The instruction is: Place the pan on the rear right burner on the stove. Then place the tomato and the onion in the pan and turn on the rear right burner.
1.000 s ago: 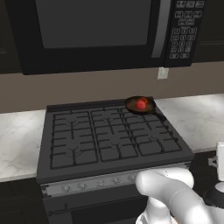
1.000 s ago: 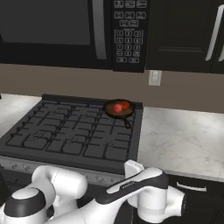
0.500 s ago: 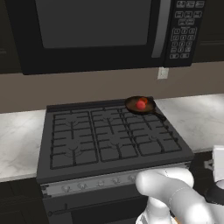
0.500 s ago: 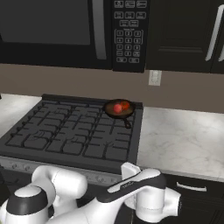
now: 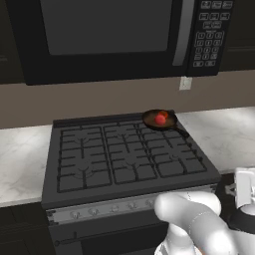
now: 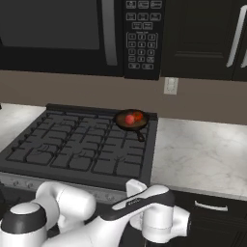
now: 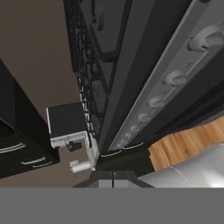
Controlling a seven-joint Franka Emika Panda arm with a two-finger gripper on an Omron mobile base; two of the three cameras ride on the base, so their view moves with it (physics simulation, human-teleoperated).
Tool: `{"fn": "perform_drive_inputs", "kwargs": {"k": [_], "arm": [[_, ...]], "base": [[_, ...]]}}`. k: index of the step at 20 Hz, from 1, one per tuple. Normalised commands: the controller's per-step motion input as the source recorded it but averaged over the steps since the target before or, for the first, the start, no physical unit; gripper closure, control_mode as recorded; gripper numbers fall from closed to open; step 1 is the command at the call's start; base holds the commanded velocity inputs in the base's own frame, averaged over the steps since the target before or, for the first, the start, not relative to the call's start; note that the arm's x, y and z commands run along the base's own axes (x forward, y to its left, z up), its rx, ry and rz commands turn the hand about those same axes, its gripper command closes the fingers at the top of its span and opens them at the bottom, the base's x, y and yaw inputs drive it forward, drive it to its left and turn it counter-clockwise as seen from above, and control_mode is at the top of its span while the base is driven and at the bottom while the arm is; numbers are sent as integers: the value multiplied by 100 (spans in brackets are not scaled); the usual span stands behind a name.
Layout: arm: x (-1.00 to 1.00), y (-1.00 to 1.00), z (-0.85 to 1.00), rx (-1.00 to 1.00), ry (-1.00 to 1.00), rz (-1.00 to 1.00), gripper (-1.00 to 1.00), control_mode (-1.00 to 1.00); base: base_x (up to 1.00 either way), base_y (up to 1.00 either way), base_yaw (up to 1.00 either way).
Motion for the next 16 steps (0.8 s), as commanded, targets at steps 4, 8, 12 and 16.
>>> {"fn": "perform_drive_inputs", "kwargs": {"k": [4, 8, 12, 16], "arm": [[1, 13, -13, 0, 0, 0, 100, -100], [10, 1, -12, 0, 0, 0, 100, -100], [8, 2, -12, 0, 0, 0, 100, -100], [0, 13, -17, 0, 0, 0, 100, -100]], "base": [[0, 0, 0], [0, 0, 0], [0, 0, 0], [0, 0, 0]]}}
